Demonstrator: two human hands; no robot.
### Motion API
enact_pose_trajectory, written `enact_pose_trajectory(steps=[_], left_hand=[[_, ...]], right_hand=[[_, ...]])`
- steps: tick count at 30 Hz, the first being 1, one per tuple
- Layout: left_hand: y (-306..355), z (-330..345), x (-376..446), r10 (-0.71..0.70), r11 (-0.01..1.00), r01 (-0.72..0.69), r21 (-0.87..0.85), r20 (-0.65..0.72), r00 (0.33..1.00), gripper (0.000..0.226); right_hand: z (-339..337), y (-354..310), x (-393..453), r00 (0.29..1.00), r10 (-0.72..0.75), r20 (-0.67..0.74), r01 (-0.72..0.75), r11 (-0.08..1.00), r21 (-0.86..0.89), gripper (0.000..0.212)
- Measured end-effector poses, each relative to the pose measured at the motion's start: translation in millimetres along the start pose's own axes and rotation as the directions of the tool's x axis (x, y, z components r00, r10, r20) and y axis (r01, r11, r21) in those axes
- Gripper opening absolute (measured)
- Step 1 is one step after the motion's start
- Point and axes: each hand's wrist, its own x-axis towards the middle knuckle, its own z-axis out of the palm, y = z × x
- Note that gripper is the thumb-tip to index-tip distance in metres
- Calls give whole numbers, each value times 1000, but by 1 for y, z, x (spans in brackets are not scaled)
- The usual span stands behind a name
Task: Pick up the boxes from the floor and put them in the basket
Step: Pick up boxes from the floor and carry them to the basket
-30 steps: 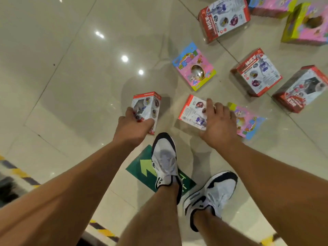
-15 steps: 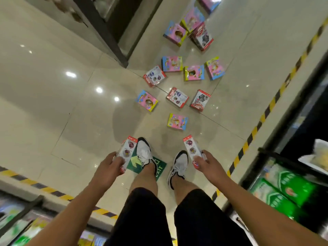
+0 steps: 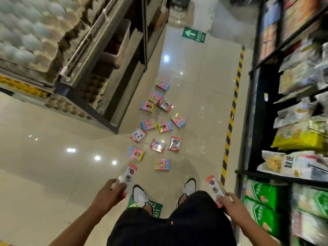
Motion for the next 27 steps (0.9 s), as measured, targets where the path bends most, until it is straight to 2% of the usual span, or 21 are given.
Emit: enact_pose_trajectory(steps=[5, 9, 14, 17, 21, 24, 27], left_hand=[[104, 34, -1, 152, 988, -153, -29, -30, 988, 39], [189, 81, 1, 243, 966, -246, -78, -47, 969, 38], [263, 152, -4, 272, 960, -274, -50, -54, 961, 15], [280, 190, -1, 198, 980, -199, -20, -62, 978, 16], [287, 221, 11, 51, 999, -51, 1, -95, 994, 27], [294, 232, 27, -46, 999, 47, 9, -98, 994, 28], [277, 239, 88, -138, 990, 138, -11, -116, 984, 56]], right_hand=[[-53, 8, 22, 999, 46, 14, -47, 994, 97, 57], [-114, 7, 59, 1000, 3, 18, -5, 996, 90, 56], [-208, -8, 110, 998, -63, 23, 62, 997, 45, 46], [-268, -30, 148, 993, -112, 28, 112, 994, -5, 58], [-335, -56, 237, 981, -193, 4, 192, 978, 82, 83], [-380, -109, 250, 979, -200, -31, 203, 967, 154, 76], [-414, -149, 279, 972, -234, 12, 229, 960, 162, 73]])
